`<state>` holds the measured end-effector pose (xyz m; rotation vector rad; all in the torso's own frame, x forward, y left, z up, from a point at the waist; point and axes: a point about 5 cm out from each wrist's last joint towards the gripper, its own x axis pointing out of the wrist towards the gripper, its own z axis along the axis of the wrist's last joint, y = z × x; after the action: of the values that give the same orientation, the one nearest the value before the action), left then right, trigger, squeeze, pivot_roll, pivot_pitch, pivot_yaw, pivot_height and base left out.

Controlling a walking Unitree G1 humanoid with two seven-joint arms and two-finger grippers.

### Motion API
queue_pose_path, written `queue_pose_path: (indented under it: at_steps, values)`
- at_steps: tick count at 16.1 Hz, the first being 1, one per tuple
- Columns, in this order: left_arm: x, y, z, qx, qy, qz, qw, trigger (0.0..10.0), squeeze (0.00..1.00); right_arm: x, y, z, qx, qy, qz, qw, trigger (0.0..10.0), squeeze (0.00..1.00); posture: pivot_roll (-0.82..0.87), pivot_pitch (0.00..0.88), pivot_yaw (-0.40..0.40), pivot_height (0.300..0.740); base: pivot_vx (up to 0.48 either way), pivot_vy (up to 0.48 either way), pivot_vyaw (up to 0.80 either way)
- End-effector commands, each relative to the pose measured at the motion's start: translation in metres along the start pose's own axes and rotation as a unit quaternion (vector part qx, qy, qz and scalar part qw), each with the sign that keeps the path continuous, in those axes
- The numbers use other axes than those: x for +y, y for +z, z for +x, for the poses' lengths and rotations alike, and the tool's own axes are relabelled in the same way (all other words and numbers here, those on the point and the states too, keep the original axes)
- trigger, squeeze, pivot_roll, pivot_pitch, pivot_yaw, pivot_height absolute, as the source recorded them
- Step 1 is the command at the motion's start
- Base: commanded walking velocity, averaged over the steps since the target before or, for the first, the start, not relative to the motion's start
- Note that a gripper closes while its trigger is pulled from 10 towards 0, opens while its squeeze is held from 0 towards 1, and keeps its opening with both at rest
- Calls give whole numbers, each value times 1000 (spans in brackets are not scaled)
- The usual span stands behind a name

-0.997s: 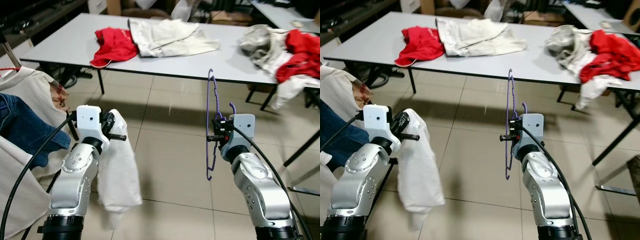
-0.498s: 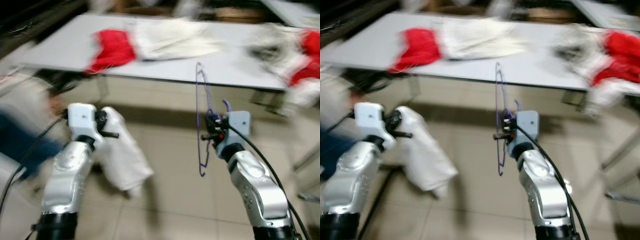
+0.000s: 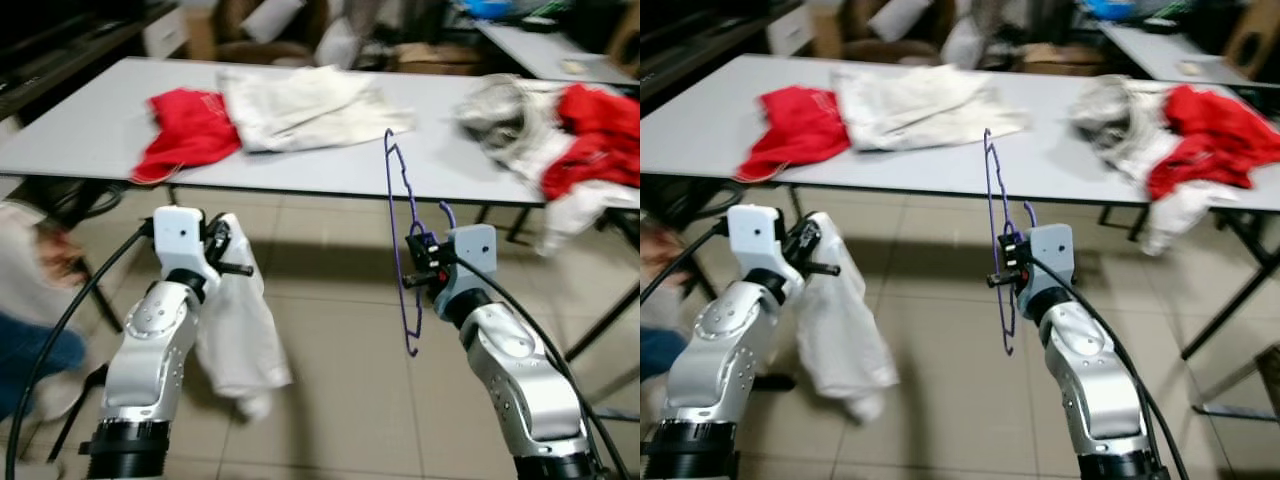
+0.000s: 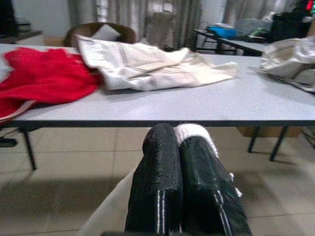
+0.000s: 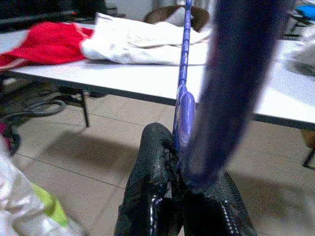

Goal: Hang hanger

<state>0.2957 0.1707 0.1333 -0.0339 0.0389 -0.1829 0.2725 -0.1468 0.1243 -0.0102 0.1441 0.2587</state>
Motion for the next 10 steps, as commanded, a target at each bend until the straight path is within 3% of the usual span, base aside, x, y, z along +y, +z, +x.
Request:
queue_pose_path:
  at_steps: [1,10]
  values:
    - [3,10,0,-20,2,12,1000,10000,0,-2,2,1,-4,0,-4,1000,10000,0,-82,0,4,740,428,0,0]
    - [4,10,1,-23,4,9,1000,10000,0,1,-1,4,7,17,-21,1000,10000,0,-78,0,-15,740,433,0,0]
